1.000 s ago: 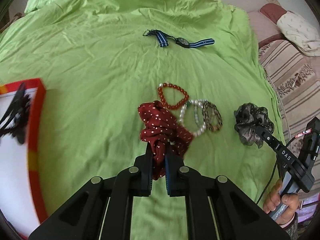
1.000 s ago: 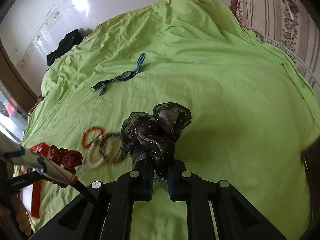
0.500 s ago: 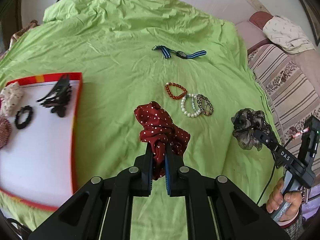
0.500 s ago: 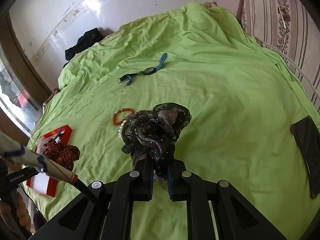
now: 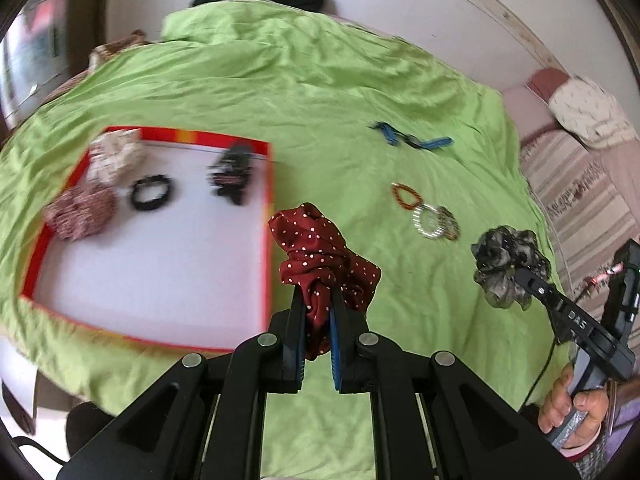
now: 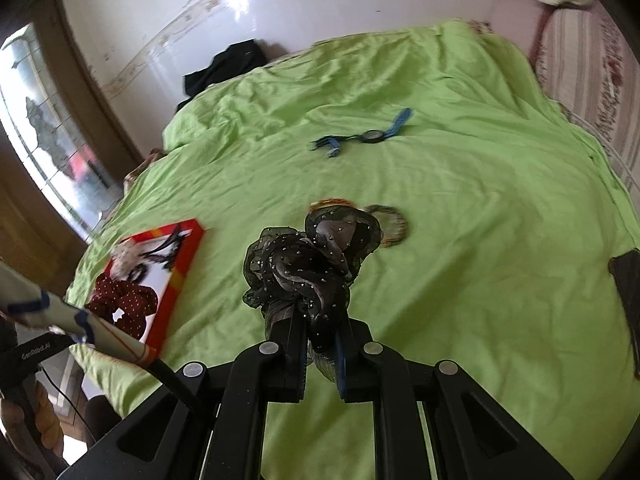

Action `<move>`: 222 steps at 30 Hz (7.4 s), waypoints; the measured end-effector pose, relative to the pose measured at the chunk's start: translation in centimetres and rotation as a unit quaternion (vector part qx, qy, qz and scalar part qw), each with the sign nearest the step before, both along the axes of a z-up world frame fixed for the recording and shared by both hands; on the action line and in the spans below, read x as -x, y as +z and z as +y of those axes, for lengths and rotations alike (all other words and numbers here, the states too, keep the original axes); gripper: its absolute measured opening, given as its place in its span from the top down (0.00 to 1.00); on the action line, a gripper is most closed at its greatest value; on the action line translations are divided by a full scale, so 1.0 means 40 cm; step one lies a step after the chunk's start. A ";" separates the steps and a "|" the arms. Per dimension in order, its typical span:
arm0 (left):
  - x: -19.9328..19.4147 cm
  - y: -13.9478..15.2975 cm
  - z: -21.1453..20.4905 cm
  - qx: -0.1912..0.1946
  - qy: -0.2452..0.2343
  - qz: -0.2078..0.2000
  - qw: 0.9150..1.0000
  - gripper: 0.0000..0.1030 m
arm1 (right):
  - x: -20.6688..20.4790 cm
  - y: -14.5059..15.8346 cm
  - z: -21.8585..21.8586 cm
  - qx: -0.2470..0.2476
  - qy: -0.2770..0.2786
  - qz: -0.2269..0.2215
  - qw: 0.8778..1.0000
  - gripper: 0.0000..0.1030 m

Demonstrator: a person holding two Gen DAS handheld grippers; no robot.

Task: Organize jewelry
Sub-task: 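Carry both scrunchies over the red-framed tray, then lower both scrunchies into the tray and open both tools, then move both open tools toward the bracelets on the sheet, then grasp the red beaded bracelet with the left tool while the right tool grasps the leopard-print bracelet, then carry both bracelets over the tray and lower them inside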

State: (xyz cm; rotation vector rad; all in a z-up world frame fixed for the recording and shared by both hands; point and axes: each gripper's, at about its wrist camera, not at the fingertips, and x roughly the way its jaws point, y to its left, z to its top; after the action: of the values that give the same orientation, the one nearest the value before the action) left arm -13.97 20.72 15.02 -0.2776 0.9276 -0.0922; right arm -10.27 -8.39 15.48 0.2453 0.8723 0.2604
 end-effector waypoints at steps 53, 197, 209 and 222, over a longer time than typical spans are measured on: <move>0.044 -0.172 0.538 0.055 0.181 0.044 0.981 0.77 | -0.031 -0.156 0.809 0.030 0.251 0.092 0.963 0.87; -0.279 -0.272 -0.203 0.038 -0.046 0.114 0.992 0.93 | -0.048 -0.225 -0.251 -0.022 -0.096 0.102 0.990 0.77; -0.313 -0.300 -0.214 0.024 -0.052 0.099 0.993 0.92 | -0.094 -0.249 -0.215 0.014 -0.084 0.088 0.992 0.56; -0.313 -0.262 -0.253 -0.002 -0.053 0.083 0.995 0.93 | -0.072 -0.233 -0.197 0.032 -0.086 0.078 0.993 0.90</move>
State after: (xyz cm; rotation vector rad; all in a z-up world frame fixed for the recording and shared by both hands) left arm -1.46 10.60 4.56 -0.2353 1.1077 -0.1662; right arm -7.40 -16.27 6.18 0.2818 1.0063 0.0529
